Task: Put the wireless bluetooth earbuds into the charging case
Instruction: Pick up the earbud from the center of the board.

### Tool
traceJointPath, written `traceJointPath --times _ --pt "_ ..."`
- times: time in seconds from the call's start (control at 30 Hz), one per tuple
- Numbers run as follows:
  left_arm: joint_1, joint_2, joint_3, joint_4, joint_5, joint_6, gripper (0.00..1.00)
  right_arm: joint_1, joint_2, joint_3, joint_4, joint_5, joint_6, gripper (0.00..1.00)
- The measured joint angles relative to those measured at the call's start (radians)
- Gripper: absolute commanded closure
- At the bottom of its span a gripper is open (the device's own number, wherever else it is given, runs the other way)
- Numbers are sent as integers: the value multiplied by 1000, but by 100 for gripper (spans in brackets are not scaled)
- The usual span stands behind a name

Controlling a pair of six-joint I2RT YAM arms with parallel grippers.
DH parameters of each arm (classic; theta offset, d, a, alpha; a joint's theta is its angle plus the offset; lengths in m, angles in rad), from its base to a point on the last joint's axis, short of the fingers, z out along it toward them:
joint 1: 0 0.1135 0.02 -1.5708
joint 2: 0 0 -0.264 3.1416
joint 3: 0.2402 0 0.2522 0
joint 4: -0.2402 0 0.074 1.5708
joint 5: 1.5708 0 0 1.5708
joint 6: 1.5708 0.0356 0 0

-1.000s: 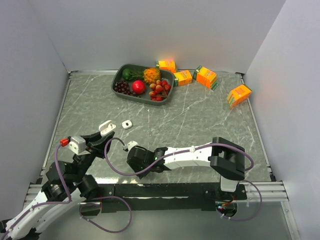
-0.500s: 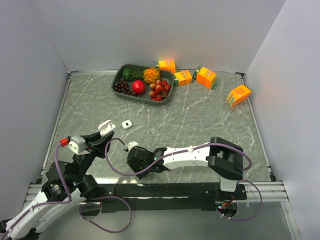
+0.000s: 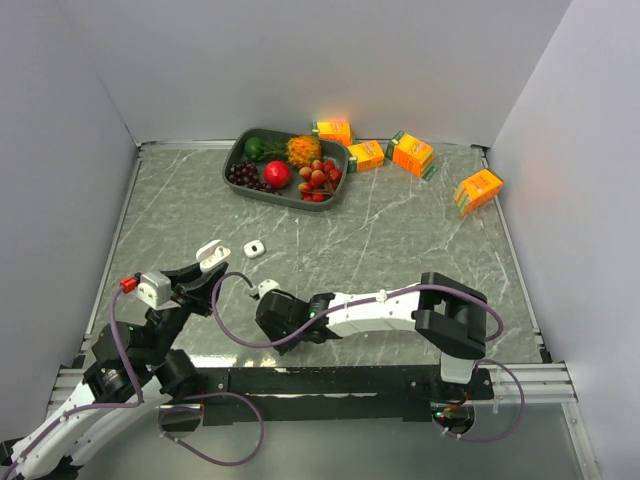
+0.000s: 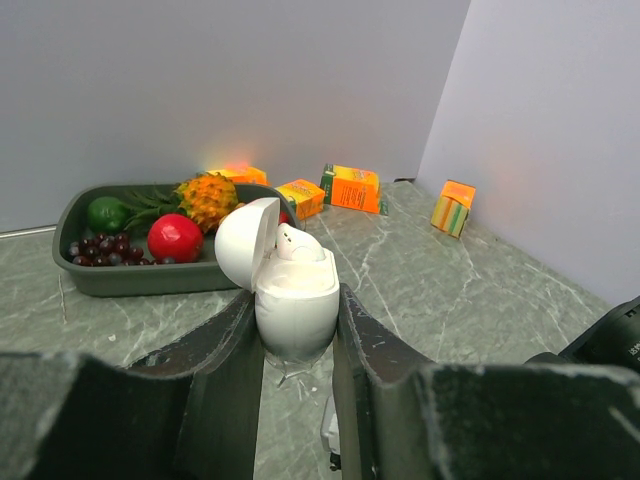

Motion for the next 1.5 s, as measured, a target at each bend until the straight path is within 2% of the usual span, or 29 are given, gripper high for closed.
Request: traceJointPath --times 0.3,0.57,0.63,0.83,1.07,1.5 --pt "0 0 0 1 0 0 99 -18 0 -29 1 37 7 68" --pt "0 0 0 5 0 0 99 -19 0 -36 1 52 13 70" --pt "0 0 0 5 0 0 99 -19 -2 -38 1 58 15 68" --pt "0 0 0 5 1 0 99 -19 -5 -39 1 59 22 51" --pt "0 0 0 5 1 0 99 -17 -11 -39 -14 67 23 48" --pt "0 0 0 5 2 -3 99 -17 -24 -33 -63 105 23 63"
